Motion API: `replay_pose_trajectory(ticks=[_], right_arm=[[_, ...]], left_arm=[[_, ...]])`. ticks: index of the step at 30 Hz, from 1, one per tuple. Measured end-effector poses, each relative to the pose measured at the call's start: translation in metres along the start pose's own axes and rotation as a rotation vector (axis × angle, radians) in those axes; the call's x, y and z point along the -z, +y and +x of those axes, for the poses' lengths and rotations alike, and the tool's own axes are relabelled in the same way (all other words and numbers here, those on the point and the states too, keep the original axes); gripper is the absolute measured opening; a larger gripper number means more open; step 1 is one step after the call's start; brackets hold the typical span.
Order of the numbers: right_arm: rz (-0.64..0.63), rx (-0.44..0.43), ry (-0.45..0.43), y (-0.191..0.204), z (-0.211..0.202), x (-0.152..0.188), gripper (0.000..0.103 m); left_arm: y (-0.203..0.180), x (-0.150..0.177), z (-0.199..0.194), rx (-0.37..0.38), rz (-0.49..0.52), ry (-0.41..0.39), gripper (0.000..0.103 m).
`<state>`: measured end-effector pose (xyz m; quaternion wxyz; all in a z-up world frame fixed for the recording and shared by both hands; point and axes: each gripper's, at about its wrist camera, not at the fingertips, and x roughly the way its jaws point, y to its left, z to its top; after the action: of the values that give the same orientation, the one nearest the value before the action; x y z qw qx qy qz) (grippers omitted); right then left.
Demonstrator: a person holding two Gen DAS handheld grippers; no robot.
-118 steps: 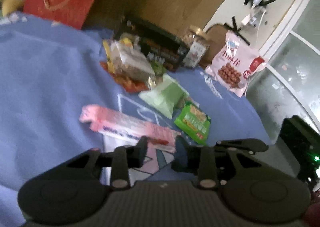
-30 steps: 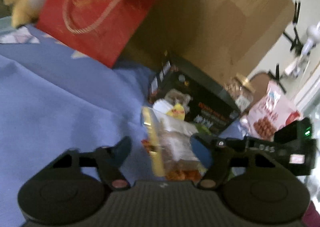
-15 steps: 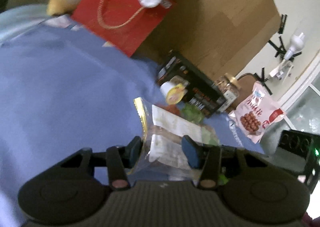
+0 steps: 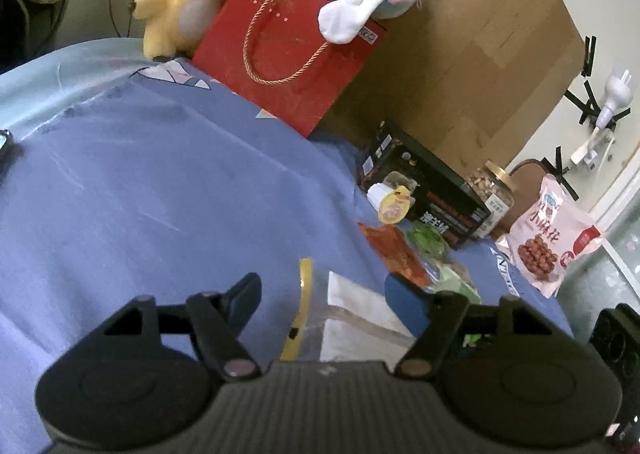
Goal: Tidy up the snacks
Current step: 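Carry the clear bread bag into the black box and release it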
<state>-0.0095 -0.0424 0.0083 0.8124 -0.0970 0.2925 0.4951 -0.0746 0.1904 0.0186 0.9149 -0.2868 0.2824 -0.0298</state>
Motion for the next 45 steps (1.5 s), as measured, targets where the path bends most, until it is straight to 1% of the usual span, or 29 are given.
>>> replay_pose_trajectory(ticks=[3, 4, 5, 6, 7, 8, 9, 11, 14, 18, 21, 24, 27, 29, 32, 35, 38, 40, 43, 45], right_arm=[[-0.026, 0.023, 0.0, 0.004, 0.005, 0.0, 0.072], [-0.036, 0.032, 0.001, 0.006, 0.007, -0.001, 0.072], [-0.047, 0.042, -0.001, 0.008, 0.008, -0.001, 0.07], [-0.062, 0.057, -0.003, 0.01, 0.01, -0.001, 0.063], [-0.082, 0.064, -0.007, 0.012, 0.011, -0.001, 0.061], [-0.091, 0.063, -0.012, 0.014, 0.01, -0.001, 0.054], [-0.093, 0.071, -0.019, 0.014, 0.009, -0.001, 0.052], [-0.084, 0.093, -0.039, 0.01, 0.006, -0.002, 0.05], [-0.053, 0.126, -0.097, -0.002, -0.005, -0.01, 0.05], [-0.099, 0.236, -0.2, -0.025, -0.026, -0.035, 0.05], [-0.122, 0.323, -0.25, -0.052, -0.034, -0.06, 0.05], [-0.065, 0.352, -0.275, -0.093, -0.038, -0.088, 0.05], [0.001, 0.367, -0.269, -0.133, -0.035, -0.108, 0.05], [0.026, 0.382, -0.255, -0.155, -0.028, -0.116, 0.05], [0.033, 0.414, -0.217, -0.179, -0.013, -0.121, 0.05], [0.053, 0.406, -0.213, -0.189, -0.009, -0.119, 0.052], [0.067, 0.441, -0.231, -0.194, -0.01, -0.119, 0.053], [0.102, 0.435, -0.25, -0.196, -0.015, -0.118, 0.053], [0.143, 0.416, -0.306, -0.184, -0.031, -0.112, 0.053], [0.148, 0.379, -0.328, -0.171, -0.041, -0.103, 0.053]], left_arm=[[-0.002, 0.003, 0.012, 0.008, 0.014, 0.048, 0.065], [-0.003, 0.004, 0.018, 0.01, 0.019, 0.068, 0.055], [-0.006, 0.007, 0.022, 0.013, 0.035, 0.07, 0.054], [-0.009, 0.009, 0.023, 0.02, 0.052, 0.075, 0.051], [-0.014, 0.01, 0.026, 0.058, 0.051, 0.096, 0.051], [-0.018, 0.01, 0.026, 0.055, 0.053, 0.093, 0.051], [-0.023, 0.008, 0.027, 0.046, 0.067, 0.094, 0.05], [-0.031, 0.002, 0.029, 0.053, 0.081, 0.087, 0.049], [-0.049, -0.017, 0.033, 0.098, 0.123, 0.054, 0.049], [-0.09, -0.052, 0.045, 0.162, 0.216, -0.02, 0.049], [-0.121, -0.082, 0.066, 0.207, 0.276, -0.081, 0.049], [-0.149, -0.11, 0.099, 0.245, 0.322, -0.13, 0.049], [-0.164, -0.131, 0.133, 0.266, 0.323, -0.136, 0.049], [-0.168, -0.143, 0.16, 0.267, 0.309, -0.12, 0.049], [-0.168, -0.15, 0.193, 0.258, 0.295, -0.083, 0.049], [-0.161, -0.15, 0.219, 0.197, 0.294, -0.052, 0.049], [-0.151, -0.15, 0.235, 0.188, 0.257, 0.0, 0.049], [-0.146, -0.147, 0.233, 0.206, 0.246, 0.003, 0.049], [-0.14, -0.144, 0.208, 0.224, 0.259, -0.048, 0.05], [-0.131, -0.141, 0.184, 0.231, 0.254, -0.097, 0.051]])
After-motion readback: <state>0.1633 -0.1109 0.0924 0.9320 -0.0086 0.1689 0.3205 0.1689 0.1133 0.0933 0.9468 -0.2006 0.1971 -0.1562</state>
